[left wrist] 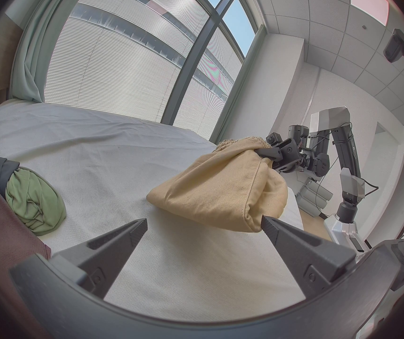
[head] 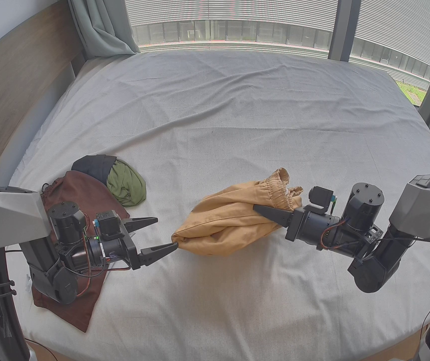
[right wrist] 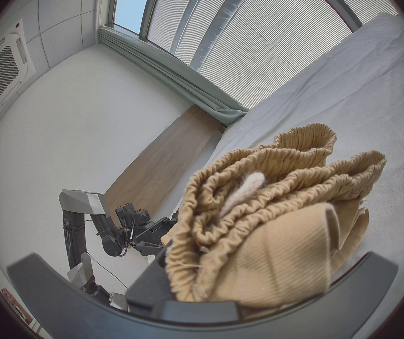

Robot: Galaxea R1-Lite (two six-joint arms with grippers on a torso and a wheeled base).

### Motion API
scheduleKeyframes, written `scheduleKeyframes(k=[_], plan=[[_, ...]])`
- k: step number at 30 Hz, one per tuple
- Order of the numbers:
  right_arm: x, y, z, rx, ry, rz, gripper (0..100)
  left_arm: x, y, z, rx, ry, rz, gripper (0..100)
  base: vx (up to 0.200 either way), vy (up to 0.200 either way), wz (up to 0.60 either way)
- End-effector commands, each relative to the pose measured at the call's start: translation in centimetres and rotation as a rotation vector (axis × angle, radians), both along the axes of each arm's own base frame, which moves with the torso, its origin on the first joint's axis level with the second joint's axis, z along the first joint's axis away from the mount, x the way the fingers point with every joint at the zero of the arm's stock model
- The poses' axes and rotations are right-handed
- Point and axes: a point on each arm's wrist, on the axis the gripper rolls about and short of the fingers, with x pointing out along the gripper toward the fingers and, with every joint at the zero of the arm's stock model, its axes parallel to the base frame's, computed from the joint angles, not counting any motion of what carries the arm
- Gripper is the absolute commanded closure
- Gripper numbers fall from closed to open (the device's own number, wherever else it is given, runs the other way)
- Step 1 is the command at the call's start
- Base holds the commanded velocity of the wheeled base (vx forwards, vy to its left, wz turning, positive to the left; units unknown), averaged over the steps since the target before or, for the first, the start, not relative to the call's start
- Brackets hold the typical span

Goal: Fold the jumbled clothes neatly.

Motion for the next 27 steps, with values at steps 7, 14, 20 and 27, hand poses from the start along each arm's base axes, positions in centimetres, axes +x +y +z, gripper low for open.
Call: scheduleKeyframes(k=[7, 14, 20, 27], plan=[[2.9, -0.6, 1.4, 0.070, -0.045, 0.011, 100, -0.1, -0.1, -0.3, 0.002, 0.011, -0.003, 0, 0.000, 0.000, 0.00], [5.8, -0.3, 1.9, 0.116, -0.086, -0.004, 100, -0.2, -0.3, -0.4, 0.003, 0.017, -0.009, 0, 0.000, 0.000, 0.00], [8.2, 0.3, 2.9, 0.182, -0.108, -0.001, 100, -0.2, -0.3, -0.4, 0.003, 0.018, -0.009, 0, 0.000, 0.000, 0.00], [11.1, -0.1, 2.1, 0.177, -0.098, -0.032, 100, -0.3, -0.2, -0.6, 0.006, 0.026, -0.011, 0, 0.000, 0.000, 0.00]])
